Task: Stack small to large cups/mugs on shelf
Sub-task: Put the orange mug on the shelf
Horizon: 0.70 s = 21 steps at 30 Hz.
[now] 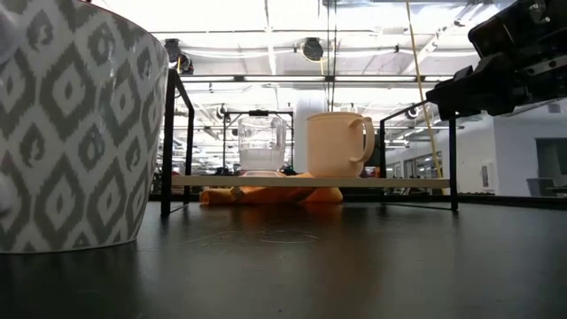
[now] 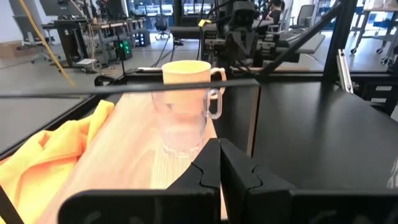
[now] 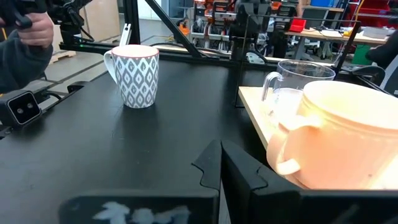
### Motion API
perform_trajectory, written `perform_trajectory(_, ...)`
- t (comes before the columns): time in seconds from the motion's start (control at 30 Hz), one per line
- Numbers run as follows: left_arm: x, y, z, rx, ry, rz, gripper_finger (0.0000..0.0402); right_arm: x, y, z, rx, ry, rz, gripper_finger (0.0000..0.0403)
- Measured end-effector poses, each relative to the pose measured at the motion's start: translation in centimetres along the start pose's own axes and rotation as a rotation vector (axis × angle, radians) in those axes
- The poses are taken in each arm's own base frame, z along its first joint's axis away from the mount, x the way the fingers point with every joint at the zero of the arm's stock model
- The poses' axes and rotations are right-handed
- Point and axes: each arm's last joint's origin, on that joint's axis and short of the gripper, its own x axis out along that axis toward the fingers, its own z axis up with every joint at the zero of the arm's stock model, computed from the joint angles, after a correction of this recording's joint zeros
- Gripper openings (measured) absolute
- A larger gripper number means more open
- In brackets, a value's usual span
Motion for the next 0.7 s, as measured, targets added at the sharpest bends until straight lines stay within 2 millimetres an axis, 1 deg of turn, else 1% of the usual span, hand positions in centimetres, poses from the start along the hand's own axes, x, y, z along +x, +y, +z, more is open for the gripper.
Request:
perform_trajectory(0.3, 0.0, 0.0, -0.4, -0.004, 0.029, -0.001, 0.0, 0.0, 0.0, 0.5, -0.006, -0.042, 0.001, 0.0)
perform_trajectory(0.5, 0.0, -0.1, -0.4, -0.005, 0.029, -0.027, 0.0001, 0.9, 0.0, 2.3, -0.019, -0.01, 0.002, 0.0)
perform_trajectory(0.6, 0.0, -0.1, -0.4, -0.008, 0.03, -0.028, 0.0001, 1.3, -0.2, 3.4, -0.021, -0.028, -0.006, 0.0)
perform_trajectory(0.7, 0.0, -0.1, -0.4, -0.008, 0.031, -0.029, 0.0002, 1.6, -0.5, 4.1, -0.011, -0.04, -0.031, 0.0)
